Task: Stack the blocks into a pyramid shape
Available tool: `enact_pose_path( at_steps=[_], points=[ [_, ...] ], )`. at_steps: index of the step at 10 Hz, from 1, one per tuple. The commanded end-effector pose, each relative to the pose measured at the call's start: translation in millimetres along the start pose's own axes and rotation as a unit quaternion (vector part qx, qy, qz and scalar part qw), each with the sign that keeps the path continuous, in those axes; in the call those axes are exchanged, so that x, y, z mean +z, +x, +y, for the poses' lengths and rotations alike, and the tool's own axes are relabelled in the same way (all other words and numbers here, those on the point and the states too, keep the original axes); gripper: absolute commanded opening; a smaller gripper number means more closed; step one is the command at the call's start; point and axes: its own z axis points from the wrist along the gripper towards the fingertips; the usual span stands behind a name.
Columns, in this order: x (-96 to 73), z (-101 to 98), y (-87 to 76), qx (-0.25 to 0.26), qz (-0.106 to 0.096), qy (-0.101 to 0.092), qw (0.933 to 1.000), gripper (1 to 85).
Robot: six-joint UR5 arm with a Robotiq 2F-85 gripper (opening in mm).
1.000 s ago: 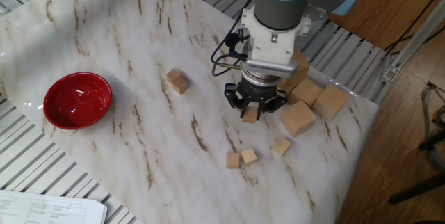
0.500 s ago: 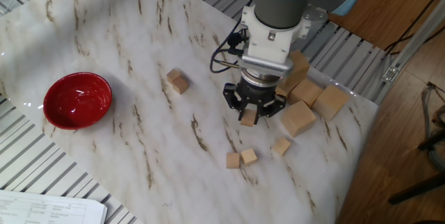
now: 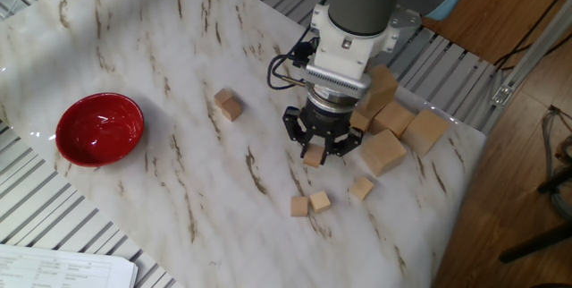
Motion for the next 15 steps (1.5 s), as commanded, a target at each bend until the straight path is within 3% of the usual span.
enact_pose_path(
  at_steps=[1, 7, 15],
  points=[
    [-3.6, -5.0, 1.9, 0.001, 0.011, -0.008, 0.9999, 18.0],
    [-14.1, -72.0, 8.9, -0.05, 0.041, -0.01, 0.9978, 15.7],
    [-11.3, -133.3, 32.3, -0.118, 0.044, -0.024, 0.9917, 16.0]
  ],
)
